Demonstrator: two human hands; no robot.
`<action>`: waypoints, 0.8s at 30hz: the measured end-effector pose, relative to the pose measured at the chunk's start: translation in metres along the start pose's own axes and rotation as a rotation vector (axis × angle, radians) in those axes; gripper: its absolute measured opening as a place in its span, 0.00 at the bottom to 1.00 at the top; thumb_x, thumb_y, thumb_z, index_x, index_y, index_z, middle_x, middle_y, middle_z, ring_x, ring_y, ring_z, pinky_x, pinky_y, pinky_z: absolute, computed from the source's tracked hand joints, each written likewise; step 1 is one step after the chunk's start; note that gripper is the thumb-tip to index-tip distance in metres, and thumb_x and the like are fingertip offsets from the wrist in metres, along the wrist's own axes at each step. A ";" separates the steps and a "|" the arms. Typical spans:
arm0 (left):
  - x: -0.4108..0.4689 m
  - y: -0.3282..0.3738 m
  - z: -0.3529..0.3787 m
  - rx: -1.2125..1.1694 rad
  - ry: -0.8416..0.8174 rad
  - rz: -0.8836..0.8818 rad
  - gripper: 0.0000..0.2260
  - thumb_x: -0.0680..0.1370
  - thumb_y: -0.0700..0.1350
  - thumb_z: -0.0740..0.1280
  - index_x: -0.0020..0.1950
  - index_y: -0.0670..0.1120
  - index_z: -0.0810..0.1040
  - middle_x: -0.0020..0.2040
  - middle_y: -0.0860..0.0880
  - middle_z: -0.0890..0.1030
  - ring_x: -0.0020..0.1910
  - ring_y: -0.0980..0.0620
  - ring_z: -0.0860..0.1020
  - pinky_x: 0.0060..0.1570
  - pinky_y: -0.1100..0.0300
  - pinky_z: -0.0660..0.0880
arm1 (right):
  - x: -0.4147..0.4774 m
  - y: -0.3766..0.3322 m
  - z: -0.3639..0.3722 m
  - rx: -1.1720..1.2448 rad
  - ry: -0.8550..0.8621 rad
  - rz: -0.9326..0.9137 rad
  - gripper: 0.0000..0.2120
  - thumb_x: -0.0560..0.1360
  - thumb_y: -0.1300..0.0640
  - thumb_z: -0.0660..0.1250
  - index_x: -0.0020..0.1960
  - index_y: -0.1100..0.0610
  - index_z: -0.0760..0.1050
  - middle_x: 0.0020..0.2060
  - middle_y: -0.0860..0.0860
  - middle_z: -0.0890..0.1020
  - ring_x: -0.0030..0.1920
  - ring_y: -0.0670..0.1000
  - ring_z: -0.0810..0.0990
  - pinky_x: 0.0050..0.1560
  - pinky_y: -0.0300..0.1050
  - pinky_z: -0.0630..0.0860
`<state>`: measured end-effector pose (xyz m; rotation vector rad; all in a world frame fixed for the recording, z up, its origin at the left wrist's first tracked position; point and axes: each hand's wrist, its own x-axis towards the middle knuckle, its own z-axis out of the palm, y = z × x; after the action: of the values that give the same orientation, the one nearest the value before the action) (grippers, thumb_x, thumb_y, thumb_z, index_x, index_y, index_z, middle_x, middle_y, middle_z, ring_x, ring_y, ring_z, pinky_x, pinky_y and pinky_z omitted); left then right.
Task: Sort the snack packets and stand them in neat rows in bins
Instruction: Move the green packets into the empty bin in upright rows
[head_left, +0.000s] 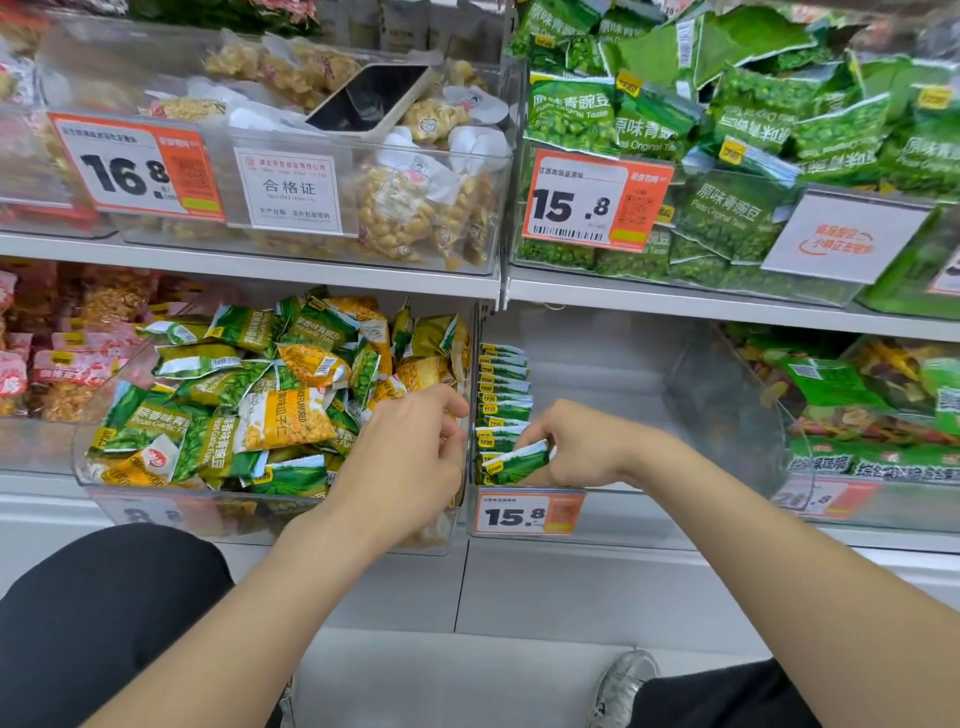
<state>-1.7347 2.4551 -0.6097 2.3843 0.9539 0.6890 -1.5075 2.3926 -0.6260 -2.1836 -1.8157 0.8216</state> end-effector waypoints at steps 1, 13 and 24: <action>0.000 0.000 0.000 0.002 -0.001 0.007 0.11 0.82 0.42 0.66 0.64 0.49 0.80 0.40 0.61 0.80 0.47 0.55 0.81 0.53 0.50 0.81 | 0.000 0.000 0.000 0.017 0.006 0.017 0.11 0.72 0.47 0.81 0.51 0.50 0.87 0.44 0.58 0.86 0.38 0.50 0.77 0.42 0.46 0.77; -0.001 0.004 -0.001 0.040 0.009 0.003 0.11 0.82 0.45 0.64 0.64 0.50 0.80 0.46 0.55 0.83 0.42 0.57 0.82 0.47 0.50 0.83 | -0.033 0.016 -0.033 0.355 0.010 0.048 0.09 0.75 0.50 0.80 0.51 0.53 0.86 0.46 0.54 0.88 0.41 0.47 0.80 0.42 0.43 0.75; 0.001 0.007 0.002 0.022 0.023 -0.032 0.09 0.81 0.42 0.63 0.58 0.50 0.80 0.41 0.55 0.82 0.45 0.52 0.81 0.47 0.48 0.82 | -0.008 0.004 -0.013 0.020 -0.056 -0.020 0.08 0.76 0.48 0.78 0.51 0.50 0.85 0.46 0.52 0.87 0.43 0.54 0.85 0.47 0.50 0.84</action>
<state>-1.7295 2.4507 -0.6063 2.3797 1.0124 0.6992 -1.4982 2.3870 -0.6143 -2.1478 -1.8436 0.9010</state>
